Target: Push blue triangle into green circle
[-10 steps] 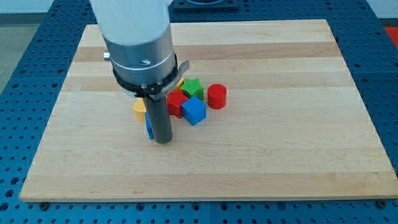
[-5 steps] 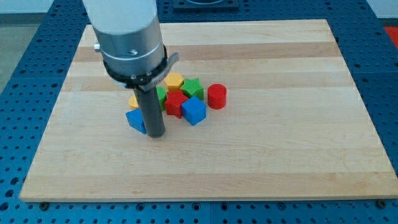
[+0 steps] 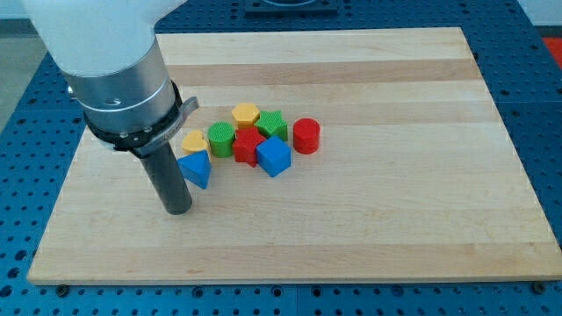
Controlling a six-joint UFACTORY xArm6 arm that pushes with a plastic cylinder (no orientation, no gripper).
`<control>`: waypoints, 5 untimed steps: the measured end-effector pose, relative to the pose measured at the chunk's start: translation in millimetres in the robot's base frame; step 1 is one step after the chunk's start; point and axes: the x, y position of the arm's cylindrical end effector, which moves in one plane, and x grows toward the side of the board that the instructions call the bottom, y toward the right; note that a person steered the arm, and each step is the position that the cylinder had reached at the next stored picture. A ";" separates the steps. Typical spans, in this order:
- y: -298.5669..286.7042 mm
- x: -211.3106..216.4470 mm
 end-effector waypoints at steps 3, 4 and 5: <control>9.2 -50.8; 9.2 -84.9; 9.3 -91.7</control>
